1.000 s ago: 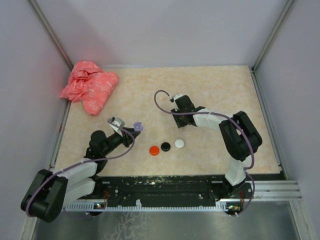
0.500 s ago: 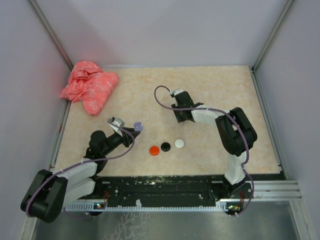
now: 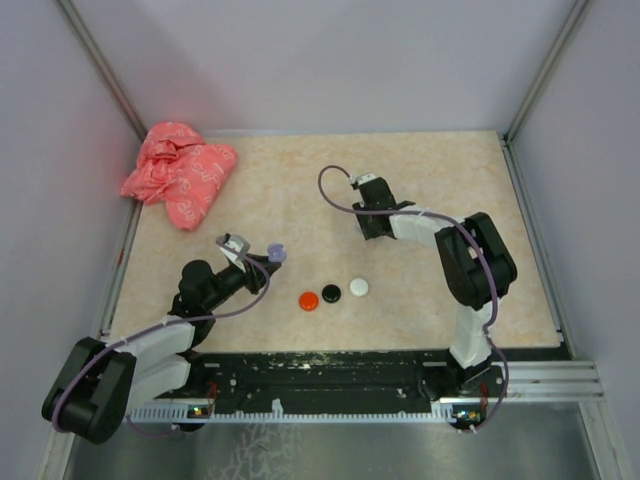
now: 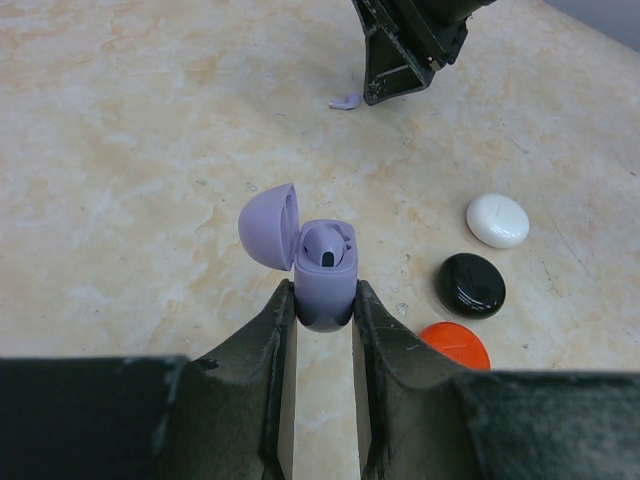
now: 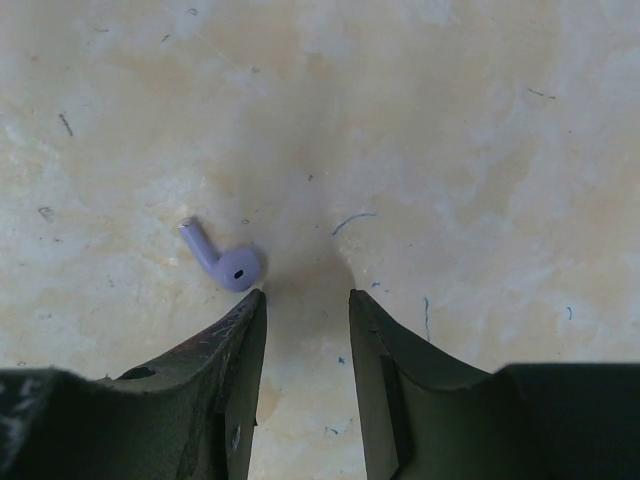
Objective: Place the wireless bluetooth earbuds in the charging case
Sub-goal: Adjust the earbud at the center of the board.
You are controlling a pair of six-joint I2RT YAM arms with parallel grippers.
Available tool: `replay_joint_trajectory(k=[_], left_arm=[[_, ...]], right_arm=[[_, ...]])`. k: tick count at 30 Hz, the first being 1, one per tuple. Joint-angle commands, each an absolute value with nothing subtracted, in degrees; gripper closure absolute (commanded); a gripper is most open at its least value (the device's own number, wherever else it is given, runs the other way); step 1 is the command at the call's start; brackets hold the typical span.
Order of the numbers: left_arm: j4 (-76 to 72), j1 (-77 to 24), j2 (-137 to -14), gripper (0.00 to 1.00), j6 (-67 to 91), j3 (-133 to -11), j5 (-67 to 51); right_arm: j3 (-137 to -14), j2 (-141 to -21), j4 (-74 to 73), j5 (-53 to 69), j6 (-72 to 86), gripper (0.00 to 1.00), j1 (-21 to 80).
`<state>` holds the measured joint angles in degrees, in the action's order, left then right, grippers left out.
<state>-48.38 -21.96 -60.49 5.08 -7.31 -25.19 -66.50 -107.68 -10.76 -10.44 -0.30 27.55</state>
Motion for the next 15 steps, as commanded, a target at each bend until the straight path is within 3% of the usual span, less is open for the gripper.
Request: replay_joint_trajectory(k=[1,15], left_arm=[[-49.49,-21.52,-59.99,1.00,4.90,-8.45,-26.28],[-49.55,-21.53,-59.15,1.00,5.32,-8.38,-26.68]], right_arm=[[-68.37,-107.29,-8.89,-10.27,1.52,0.61,26.04],[-68.02,-102.67,-12.61,-4.41,5.63,0.61,25.90]])
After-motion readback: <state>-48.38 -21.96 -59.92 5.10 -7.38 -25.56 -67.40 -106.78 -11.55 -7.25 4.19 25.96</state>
